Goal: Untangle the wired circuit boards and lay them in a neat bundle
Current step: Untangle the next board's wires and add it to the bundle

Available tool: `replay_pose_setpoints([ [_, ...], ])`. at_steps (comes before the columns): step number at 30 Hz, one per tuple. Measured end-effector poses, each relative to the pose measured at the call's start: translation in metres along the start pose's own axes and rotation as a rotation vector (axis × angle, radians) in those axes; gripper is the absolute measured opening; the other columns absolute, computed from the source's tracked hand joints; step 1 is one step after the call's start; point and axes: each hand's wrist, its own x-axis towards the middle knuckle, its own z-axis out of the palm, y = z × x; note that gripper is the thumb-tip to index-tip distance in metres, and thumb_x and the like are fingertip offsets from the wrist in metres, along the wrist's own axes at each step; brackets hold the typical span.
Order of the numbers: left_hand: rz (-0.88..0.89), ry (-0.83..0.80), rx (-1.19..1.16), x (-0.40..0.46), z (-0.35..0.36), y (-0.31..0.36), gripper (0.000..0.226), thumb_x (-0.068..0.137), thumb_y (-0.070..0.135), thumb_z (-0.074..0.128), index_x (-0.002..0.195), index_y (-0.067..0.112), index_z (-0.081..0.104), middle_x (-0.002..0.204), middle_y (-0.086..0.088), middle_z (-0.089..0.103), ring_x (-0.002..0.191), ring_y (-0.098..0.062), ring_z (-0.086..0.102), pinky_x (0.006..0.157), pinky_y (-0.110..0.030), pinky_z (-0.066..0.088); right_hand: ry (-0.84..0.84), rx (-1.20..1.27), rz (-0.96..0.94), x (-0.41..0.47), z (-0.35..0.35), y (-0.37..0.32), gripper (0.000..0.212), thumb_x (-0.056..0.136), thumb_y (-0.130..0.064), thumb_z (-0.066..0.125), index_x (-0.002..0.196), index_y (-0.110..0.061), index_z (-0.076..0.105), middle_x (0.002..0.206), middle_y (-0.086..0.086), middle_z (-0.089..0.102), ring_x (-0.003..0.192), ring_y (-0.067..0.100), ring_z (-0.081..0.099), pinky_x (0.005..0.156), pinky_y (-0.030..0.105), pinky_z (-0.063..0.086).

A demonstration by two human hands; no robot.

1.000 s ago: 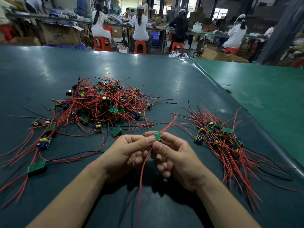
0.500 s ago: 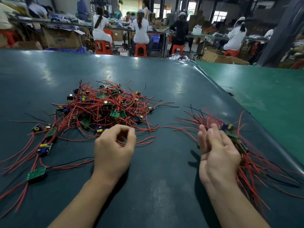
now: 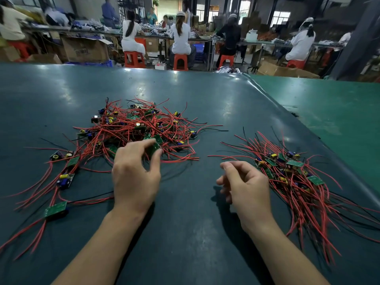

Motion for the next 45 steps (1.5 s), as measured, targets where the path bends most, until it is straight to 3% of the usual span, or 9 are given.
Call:
replay_pose_setpoints([
  [4, -0.199, 0.178, -0.405, 0.002, 0.003, 0.006, 0.023, 0.092, 0.017, 0.067, 0.115, 0.018, 0.064, 0.101, -0.001, 0.067, 0.085, -0.016, 0.068, 0.080, -0.028, 0.056, -0.053, -0.090, -0.080, -0.001, 0.002, 0.005, 0.019, 0.094, -0.017, 0.063, 0.075, -0.017, 0.068, 0.058, 0.004, 0.065, 0.045, 0.007, 0.053, 0.042, 0.017, 0.039],
  [7, -0.529, 0.127, -0.813, 0.009, 0.008, 0.007, 0.025, 0.095, 0.007, 0.058, 0.120, 0.013, 0.061, 0.092, -0.006, 0.066, 0.075, -0.018, 0.071, 0.074, -0.026, 0.059, -0.101, -0.131, -0.104, -0.001, 0.002, 0.005, 0.015, 0.093, -0.018, 0.065, 0.078, -0.019, 0.069, 0.060, 0.003, 0.067, 0.043, 0.008, 0.053, 0.041, 0.017, 0.038],
  [10, -0.646, 0.009, -1.017, 0.007, 0.014, 0.014, 0.018, 0.095, 0.001, 0.054, 0.110, 0.004, 0.064, 0.080, -0.006, 0.069, 0.065, -0.014, 0.070, 0.064, -0.022, 0.058, -0.238, -0.125, -0.155, -0.009, 0.009, 0.005, 0.006, 0.087, -0.020, 0.072, 0.088, -0.026, 0.072, 0.066, 0.005, 0.068, 0.044, 0.006, 0.056, 0.041, 0.017, 0.041],
  [14, -0.545, -0.170, -0.995, -0.012, 0.018, 0.028, 0.009, 0.087, 0.003, 0.065, 0.095, 0.007, 0.065, 0.079, -0.004, 0.072, 0.071, -0.019, 0.073, 0.065, -0.024, 0.057, -0.432, -0.112, -0.196, -0.018, 0.019, 0.006, 0.028, 0.082, -0.031, 0.076, 0.106, -0.044, 0.065, 0.076, -0.001, 0.067, 0.050, 0.011, 0.062, 0.042, 0.018, 0.044],
  [18, -0.409, -0.270, -0.851, -0.018, 0.020, 0.034, 0.019, 0.071, 0.023, 0.077, 0.082, 0.012, 0.066, 0.073, 0.007, 0.072, 0.068, -0.003, 0.067, 0.064, -0.014, 0.051, -0.293, -0.111, -0.246, -0.012, 0.018, 0.003, 0.013, 0.088, -0.020, 0.070, 0.092, -0.032, 0.072, 0.069, -0.003, 0.068, 0.054, 0.008, 0.059, 0.048, 0.023, 0.047],
  [23, -0.563, -0.288, -0.931, -0.015, 0.021, 0.030, 0.014, 0.077, 0.015, 0.075, 0.091, 0.016, 0.075, 0.080, -0.002, 0.075, 0.072, -0.009, 0.067, 0.070, -0.020, 0.054, -0.209, 0.148, -0.024, -0.007, 0.019, -0.004, 0.008, 0.094, -0.007, 0.060, 0.091, -0.008, 0.067, 0.073, 0.005, 0.071, 0.057, 0.015, 0.066, 0.039, 0.023, 0.047],
  [28, -0.877, -0.429, -1.382, -0.011, 0.021, 0.033, 0.020, 0.070, 0.007, 0.068, 0.088, 0.008, 0.077, 0.094, -0.011, 0.075, 0.078, -0.015, 0.071, 0.074, -0.022, 0.058, -0.121, 0.369, 0.141, 0.001, 0.015, -0.007, 0.013, 0.097, -0.011, 0.055, 0.093, -0.007, 0.067, 0.076, 0.007, 0.073, 0.058, 0.014, 0.068, 0.040, 0.020, 0.047],
  [33, -0.866, -0.505, -1.358, -0.012, 0.025, 0.036, 0.035, 0.067, 0.004, 0.069, 0.103, 0.003, 0.069, 0.097, -0.013, 0.074, 0.082, -0.017, 0.071, 0.076, -0.022, 0.058, -0.112, 0.403, 0.230, 0.004, 0.015, -0.002, 0.006, 0.090, -0.011, 0.065, 0.087, -0.006, 0.067, 0.070, 0.006, 0.072, 0.054, 0.014, 0.066, 0.043, 0.020, 0.048],
  [45, -0.845, -0.461, -1.319, -0.007, 0.028, 0.034, 0.030, 0.066, 0.003, 0.072, 0.097, 0.005, 0.069, 0.088, -0.009, 0.072, 0.079, -0.013, 0.069, 0.071, -0.019, 0.056, -0.315, 0.277, 0.392, 0.025, 0.014, -0.009, 0.005, 0.087, -0.010, 0.067, 0.083, -0.009, 0.067, 0.067, 0.008, 0.069, 0.054, 0.016, 0.066, 0.050, 0.022, 0.053],
])
